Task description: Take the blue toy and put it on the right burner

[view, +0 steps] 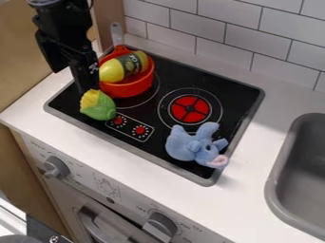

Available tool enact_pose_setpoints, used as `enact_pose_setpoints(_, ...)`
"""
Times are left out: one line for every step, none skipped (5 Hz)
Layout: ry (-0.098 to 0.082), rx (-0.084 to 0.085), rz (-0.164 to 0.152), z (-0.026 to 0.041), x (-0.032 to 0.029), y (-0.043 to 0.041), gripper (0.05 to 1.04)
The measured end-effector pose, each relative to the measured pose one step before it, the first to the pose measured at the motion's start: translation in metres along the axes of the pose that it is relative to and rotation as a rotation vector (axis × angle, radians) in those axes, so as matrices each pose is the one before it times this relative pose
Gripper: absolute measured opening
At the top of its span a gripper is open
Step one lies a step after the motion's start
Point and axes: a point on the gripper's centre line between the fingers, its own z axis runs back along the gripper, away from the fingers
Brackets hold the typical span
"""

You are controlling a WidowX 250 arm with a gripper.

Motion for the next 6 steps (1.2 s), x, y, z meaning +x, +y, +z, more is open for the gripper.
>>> enact_pose_setpoints(0.0207, -0.0158, 0.0005, -0.00572, -0.00325, -0.00235, 0.999)
enact_pose_setpoints(0.0024, -0.0018, 0.0001, -0.00110, -0.00028, -0.00018, 0.999)
enact_pose_setpoints(0.0000, 0.0000, 0.0000, 0.00000, 0.00000, 0.00000, 0.999)
enact_pose_setpoints(0.0018, -0.0031, 0.0124, -0.00038, 0.00130, -0.00294, 0.999)
enact_pose_setpoints(0.0170, -0.0119, 0.1670, 0.00177, 0.00152, -0.04880, 0.999)
enact_pose_setpoints(-0.0156, 0.0065, 0.1051, -0.00268, -0.00532, -0.03117, 0.999)
